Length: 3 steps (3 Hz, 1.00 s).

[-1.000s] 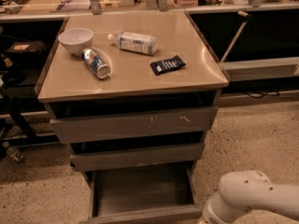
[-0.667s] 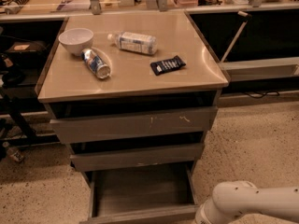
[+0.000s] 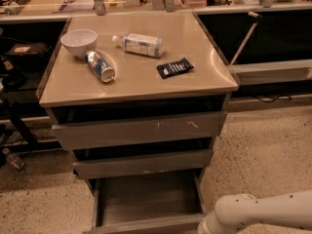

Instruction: Close bottom drawer

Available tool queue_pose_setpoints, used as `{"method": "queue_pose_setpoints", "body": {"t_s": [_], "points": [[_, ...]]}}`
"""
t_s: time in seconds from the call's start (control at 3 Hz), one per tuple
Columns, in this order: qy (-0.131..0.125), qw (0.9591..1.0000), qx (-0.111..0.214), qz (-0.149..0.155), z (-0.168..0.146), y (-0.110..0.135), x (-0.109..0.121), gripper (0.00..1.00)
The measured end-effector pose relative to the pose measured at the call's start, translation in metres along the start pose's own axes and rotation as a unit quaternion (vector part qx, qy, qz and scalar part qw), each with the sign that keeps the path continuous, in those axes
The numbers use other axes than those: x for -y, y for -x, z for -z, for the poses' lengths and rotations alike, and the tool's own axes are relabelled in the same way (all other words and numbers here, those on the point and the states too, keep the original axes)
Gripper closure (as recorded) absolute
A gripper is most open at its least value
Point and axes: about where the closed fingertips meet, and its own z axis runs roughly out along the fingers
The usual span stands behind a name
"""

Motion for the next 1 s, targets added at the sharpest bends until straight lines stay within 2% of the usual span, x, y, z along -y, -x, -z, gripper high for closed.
{"method": "queue_pose_setpoints", "body": {"t_s": [0.33,0.67,1.0], "points": [[0.012,0.9998,0.01,-0.013,-0.025,0.0,0.009,1.0],[-0.002,0.9988,0.033,-0.037,-0.054,0.004,0.033,1.0],[-0.022,0.9961,0.063,-0.059,-0.079,0.016,0.062,1.0]]}}
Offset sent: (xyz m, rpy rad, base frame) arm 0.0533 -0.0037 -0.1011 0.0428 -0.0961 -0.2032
